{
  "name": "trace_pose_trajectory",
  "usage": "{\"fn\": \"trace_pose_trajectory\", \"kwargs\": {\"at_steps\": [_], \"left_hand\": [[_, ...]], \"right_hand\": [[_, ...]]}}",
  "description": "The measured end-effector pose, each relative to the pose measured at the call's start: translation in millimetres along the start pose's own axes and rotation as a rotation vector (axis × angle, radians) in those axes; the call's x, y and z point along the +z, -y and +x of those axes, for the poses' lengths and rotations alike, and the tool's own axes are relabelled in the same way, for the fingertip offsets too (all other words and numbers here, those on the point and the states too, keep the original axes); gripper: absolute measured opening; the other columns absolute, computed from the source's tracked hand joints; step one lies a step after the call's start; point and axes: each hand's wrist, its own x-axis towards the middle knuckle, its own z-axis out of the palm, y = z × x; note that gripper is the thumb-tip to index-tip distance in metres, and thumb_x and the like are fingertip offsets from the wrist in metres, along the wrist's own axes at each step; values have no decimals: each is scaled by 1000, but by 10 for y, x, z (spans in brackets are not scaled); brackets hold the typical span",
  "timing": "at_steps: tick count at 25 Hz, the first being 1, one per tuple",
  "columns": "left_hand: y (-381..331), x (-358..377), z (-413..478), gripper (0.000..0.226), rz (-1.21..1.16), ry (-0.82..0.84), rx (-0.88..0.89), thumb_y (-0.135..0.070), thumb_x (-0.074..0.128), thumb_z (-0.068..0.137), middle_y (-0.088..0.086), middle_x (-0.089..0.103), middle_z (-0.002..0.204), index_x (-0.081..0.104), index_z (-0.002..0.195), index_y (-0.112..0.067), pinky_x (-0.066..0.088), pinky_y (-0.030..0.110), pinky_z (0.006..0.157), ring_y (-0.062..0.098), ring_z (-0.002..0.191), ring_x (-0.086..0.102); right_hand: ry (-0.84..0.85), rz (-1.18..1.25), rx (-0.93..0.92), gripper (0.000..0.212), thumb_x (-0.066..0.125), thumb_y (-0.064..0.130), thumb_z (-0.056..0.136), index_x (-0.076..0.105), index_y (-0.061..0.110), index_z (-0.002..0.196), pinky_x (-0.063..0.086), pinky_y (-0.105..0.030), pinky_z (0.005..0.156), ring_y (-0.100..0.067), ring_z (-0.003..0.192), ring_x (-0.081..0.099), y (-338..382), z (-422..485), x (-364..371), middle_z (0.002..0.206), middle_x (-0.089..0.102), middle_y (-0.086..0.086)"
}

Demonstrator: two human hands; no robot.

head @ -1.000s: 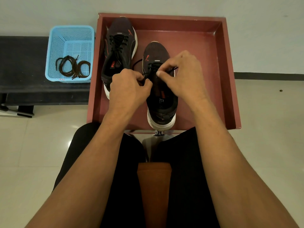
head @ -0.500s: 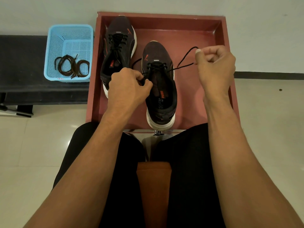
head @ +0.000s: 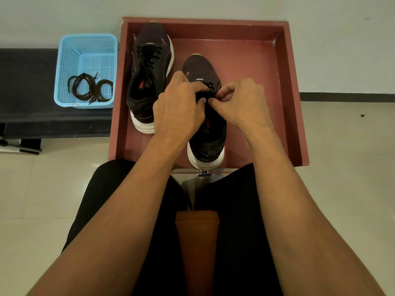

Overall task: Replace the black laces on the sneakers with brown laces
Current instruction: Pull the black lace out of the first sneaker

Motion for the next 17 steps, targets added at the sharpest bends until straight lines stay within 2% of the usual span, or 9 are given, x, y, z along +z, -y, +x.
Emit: {"fn": "trace_pose_trajectory", "kwargs": {"at_steps": [3, 5, 9, 12, 15, 17], "left_hand": [[-11, 46, -10, 31, 29, 9, -2, -41, 66, 99, 1, 52, 123, 69, 130, -42, 54, 45, 82, 32, 105, 64], [-34, 69, -13, 31, 40, 13, -2, -43, 65, 100, 3, 52, 126, 69, 130, -41, 52, 46, 81, 34, 106, 64], [-30, 94, 3, 23, 36, -23, -15, -45, 68, 97, 2, 56, 122, 73, 119, -38, 51, 42, 76, 31, 104, 65], [3, 50, 47, 11, -47, -90, -64, -42, 68, 96, -8, 59, 107, 73, 104, -37, 49, 38, 72, 20, 95, 64], [130, -32, 111, 3, -195, -187, -204, -34, 62, 97, -15, 61, 90, 64, 96, -33, 52, 37, 76, 9, 84, 61], [227, -65, 139, 2, -234, -234, -244, -29, 61, 100, -14, 62, 87, 62, 97, -28, 55, 37, 81, 6, 81, 61]], "right_hand": [[-9, -22, 1, 4, 78, 34, 88, 78, 31, 91, 47, -15, 56, -1, 72, 67, 2, -14, -22, 76, 68, 14], [-9, -20, -3, 4, 78, 32, 90, 80, 30, 93, 43, -12, 53, 2, 68, 64, 1, -27, -36, 74, 65, 16], [-7, -2, -7, 2, 79, 30, 89, 80, 30, 91, 48, -14, 56, 0, 69, 66, 7, -39, -50, 72, 66, 16], [-10, -3, -6, 4, 78, 28, 89, 80, 31, 91, 55, -18, 64, -3, 73, 69, -1, -32, -62, 75, 68, 16], [-19, 2, 11, 7, 77, 24, 89, 80, 30, 91, 50, -14, 60, -2, 73, 68, -33, -23, -96, 73, 66, 17], [-22, 8, 23, 8, 77, 23, 89, 80, 31, 90, 50, -14, 61, -2, 72, 68, -53, -17, -110, 72, 67, 17]]}}
